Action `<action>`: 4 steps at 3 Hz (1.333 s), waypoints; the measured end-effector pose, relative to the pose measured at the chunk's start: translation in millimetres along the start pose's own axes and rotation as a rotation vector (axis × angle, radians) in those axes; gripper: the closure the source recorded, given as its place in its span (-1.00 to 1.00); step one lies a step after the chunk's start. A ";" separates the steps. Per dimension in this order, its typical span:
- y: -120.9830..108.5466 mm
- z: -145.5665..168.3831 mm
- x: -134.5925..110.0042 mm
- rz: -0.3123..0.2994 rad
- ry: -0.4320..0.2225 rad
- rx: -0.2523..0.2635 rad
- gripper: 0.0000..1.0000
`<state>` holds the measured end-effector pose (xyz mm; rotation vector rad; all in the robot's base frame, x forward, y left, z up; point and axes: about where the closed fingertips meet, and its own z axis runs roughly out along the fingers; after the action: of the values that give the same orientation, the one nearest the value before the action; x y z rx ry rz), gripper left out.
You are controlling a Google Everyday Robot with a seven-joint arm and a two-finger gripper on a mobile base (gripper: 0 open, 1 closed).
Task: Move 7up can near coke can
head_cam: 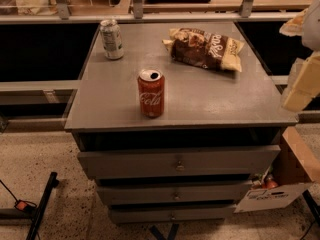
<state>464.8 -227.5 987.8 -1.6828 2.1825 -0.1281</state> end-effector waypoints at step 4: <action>-185.9 75.7 -75.7 0.021 -0.437 0.162 -1.00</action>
Offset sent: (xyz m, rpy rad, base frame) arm 0.1814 -0.0485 0.0329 0.2167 -0.2984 -0.0134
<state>676.9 -195.8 991.7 -1.4389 1.8121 0.0635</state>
